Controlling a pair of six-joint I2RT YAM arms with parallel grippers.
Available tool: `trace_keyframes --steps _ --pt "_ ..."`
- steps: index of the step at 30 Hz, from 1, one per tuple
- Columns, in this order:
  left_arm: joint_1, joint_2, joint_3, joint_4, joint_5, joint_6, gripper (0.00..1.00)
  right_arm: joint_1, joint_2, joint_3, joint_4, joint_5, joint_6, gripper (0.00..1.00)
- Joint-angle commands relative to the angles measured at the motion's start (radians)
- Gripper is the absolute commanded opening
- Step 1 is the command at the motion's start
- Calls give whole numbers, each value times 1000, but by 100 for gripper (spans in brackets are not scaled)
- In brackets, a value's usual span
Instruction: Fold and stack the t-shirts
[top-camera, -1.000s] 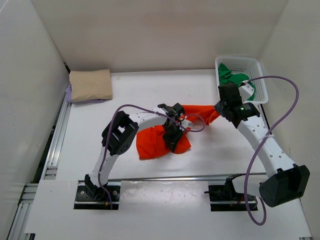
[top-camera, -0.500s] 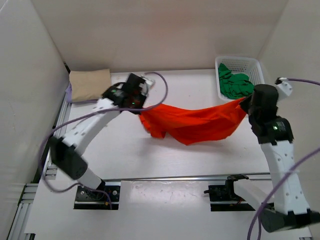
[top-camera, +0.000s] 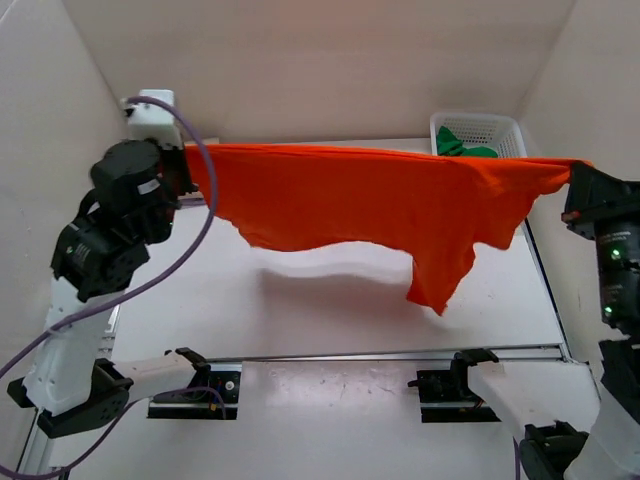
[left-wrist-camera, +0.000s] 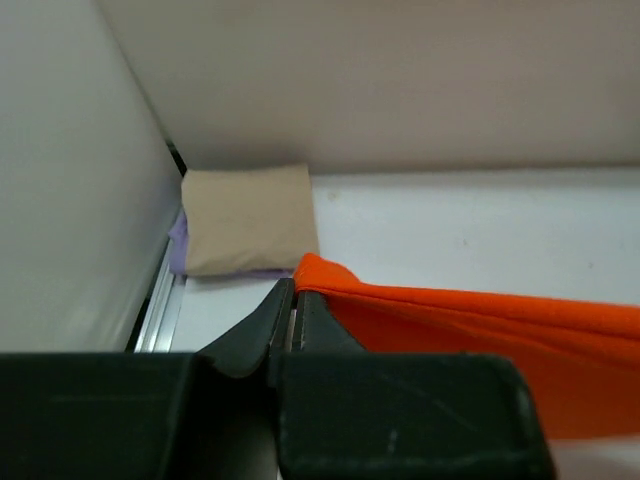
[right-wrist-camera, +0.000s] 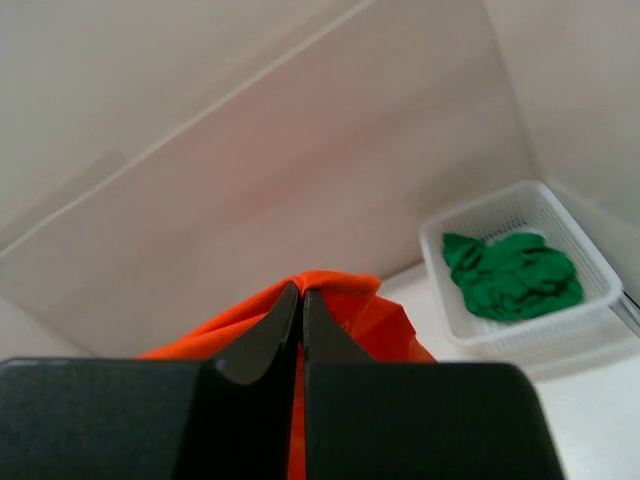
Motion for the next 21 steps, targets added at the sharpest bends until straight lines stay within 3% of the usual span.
trace_keyframes --steps 1,7,13,18,21 --pt "9 -47 79 35 -223 8 10 -6 1 90 13 2 -62 0" --pt "9 -77 44 55 -232 8 10 -6 -8 17 4 -57 8 0" --pt "9 -45 -95 83 -152 8 10 -6 174 -103 4 -218 68 0" --pt "18 106 -147 195 -97 8 10 -6 404 22 13 -253 39 0" --pt "66 284 -54 241 -44 8 10 -15 588 237 22 -284 28 0"
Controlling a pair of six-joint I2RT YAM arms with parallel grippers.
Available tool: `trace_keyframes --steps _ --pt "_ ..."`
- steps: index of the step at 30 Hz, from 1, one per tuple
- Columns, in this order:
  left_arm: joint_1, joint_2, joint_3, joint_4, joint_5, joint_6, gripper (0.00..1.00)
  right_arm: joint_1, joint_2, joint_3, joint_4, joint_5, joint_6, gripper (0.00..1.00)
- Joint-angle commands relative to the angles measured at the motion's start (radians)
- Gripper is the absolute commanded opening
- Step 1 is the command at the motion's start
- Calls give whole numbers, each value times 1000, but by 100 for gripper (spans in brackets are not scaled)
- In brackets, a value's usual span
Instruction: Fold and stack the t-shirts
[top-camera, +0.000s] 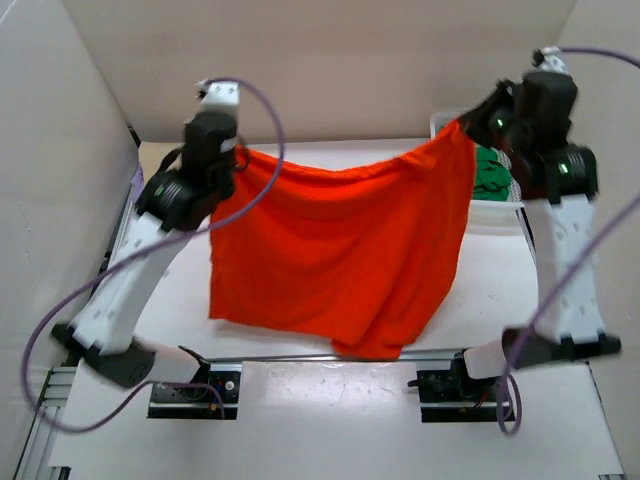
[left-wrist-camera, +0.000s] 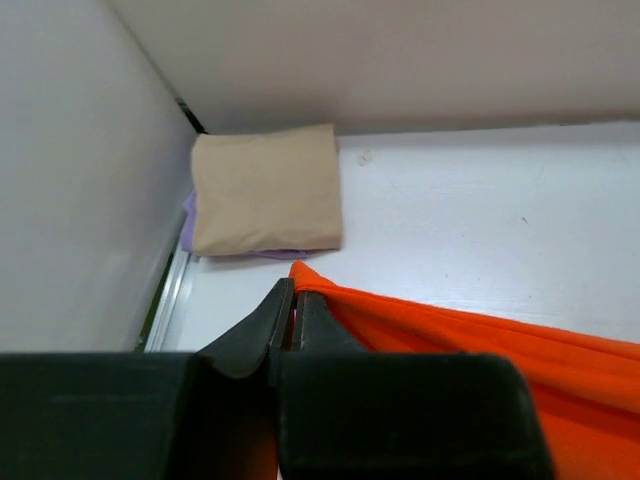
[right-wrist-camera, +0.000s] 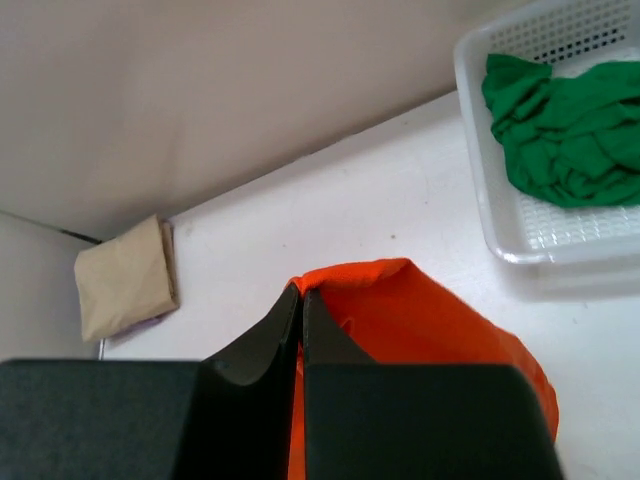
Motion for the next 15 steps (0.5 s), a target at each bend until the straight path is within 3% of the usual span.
trace_keyframes --steps 1,3,4,7,9,13,15 --pt "100 193 210 84 53 4 10 -19 156 212 72 -52 -4 0" --pt "174 388 404 84 69 4 10 -28 249 372 118 -73 29 0" --pt "238 452 611 84 70 4 10 -28 271 413 140 -104 64 0" --pt "307 612 867 93 70 4 10 -37 270 441 259 -136 73 0" --pt "331 596 824 102 106 4 10 -37 211 388 305 -122 58 0" --pt "351 393 501 124 175 4 10 -28 65 150 315 -69 29 0" --pt "351 338 327 124 185 4 10 -28 -44 -53 327 -69 29 0"
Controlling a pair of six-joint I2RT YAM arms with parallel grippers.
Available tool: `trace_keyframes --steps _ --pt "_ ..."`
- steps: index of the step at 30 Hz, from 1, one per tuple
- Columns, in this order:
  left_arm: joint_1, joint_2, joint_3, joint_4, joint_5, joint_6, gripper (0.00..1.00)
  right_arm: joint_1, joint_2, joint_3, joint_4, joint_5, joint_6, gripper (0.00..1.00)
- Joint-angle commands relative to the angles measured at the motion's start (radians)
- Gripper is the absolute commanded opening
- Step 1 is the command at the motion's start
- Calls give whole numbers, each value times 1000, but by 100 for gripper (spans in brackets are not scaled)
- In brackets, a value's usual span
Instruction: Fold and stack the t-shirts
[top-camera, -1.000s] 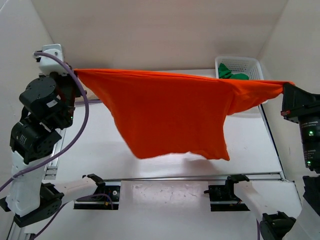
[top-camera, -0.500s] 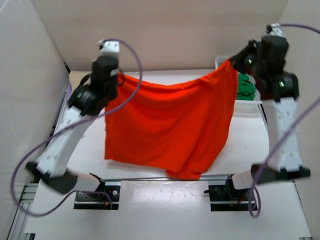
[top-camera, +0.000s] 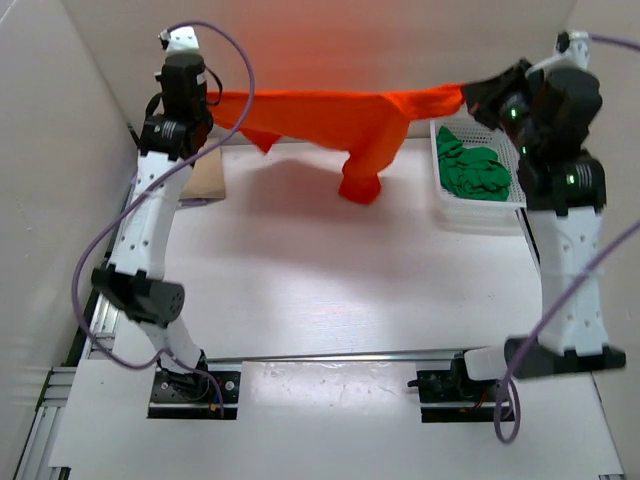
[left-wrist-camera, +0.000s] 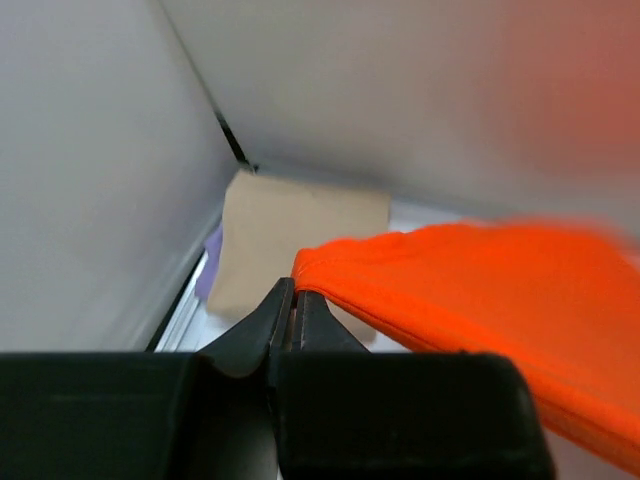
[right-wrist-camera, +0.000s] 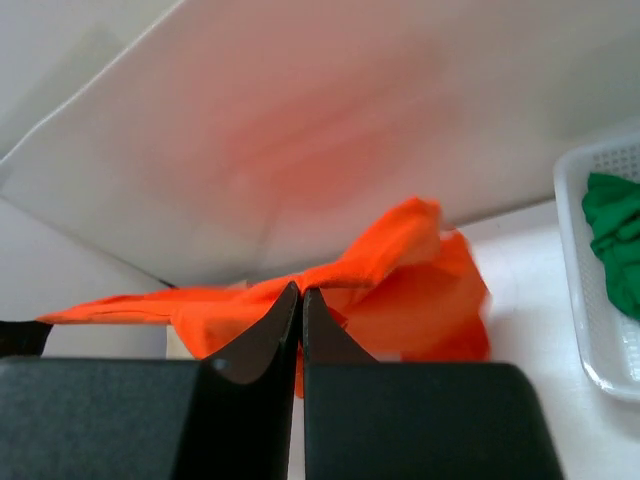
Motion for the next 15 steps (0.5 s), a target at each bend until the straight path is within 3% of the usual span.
trace_keyframes --steps 1,6,11,15 --pt "-11 -198 -165 23 51 0 10 -7 -166 -213 84 21 -22 0" --pt "-11 -349 -487 23 51 0 10 69 -459 -785 97 21 30 0" --pt "-20 -577 -886 23 59 0 10 150 -742 -1184 42 67 139 0" --pt "-41 -743 -1239 -62 44 0 10 203 -856 -1429 -53 -21 241 0"
